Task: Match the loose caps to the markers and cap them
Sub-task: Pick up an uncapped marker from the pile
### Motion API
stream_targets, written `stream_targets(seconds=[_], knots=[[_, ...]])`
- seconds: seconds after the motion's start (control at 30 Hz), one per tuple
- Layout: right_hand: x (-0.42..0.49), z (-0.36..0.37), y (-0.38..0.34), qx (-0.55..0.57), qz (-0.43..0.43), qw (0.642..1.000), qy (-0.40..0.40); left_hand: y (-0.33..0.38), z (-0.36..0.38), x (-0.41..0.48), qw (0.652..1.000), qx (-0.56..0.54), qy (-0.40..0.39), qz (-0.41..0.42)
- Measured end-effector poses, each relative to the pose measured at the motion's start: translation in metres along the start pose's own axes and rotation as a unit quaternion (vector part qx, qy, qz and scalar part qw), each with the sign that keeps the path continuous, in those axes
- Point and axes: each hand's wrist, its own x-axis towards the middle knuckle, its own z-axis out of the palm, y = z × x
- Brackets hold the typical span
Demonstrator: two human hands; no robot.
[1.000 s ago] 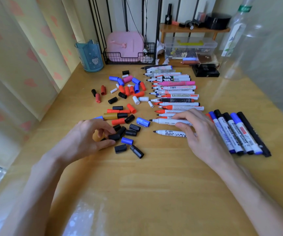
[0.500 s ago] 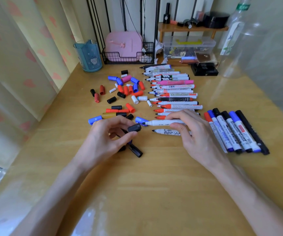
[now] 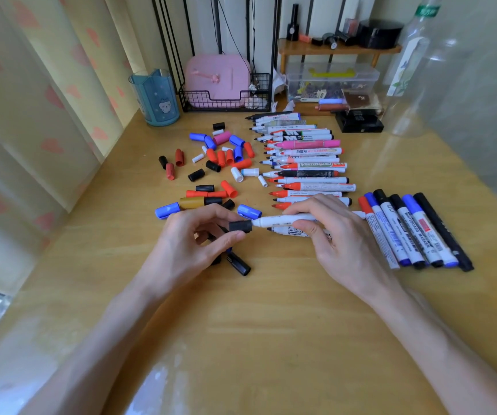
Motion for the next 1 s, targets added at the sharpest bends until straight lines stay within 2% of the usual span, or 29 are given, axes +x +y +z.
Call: stream_targets(seconds=[0.13, 0.33, 0.53, 0.73, 0.87, 1.0], knots=[[-0.001, 0.003, -0.006, 0.019, -0.014, 1.000, -0.015, 0.000, 0.006, 0.001, 1.000, -0.004, 0.009, 0.015], [-0.006, 0.007, -0.003, 0.052, 0.018, 0.998, -0.012, -0.007, 0.015, 0.000, 0.999, 0.003, 0.027, 0.024], [-0.007, 0.009, -0.009, 0.033, 0.024, 0.999, 0.025, -0.004, 0.017, 0.001, 0.998, 0.032, 0.039, 0.040], [0.000, 0.003, -0.005, 0.007, 0.002, 1.000, -0.004, 0.003, 0.020, 0.005, 0.998, 0.024, 0.047, 0.045], [0.003, -0.001, -0.003, -0.063, -0.009, 0.997, 0.033, 0.009, 0.030, 0.011, 0.996, 0.054, 0.028, 0.070], [-0.001, -0.014, 0.017, -0.081, 0.054, 0.991, 0.093, 0.012, 0.036, 0.020, 0.992, 0.089, 0.036, 0.086]])
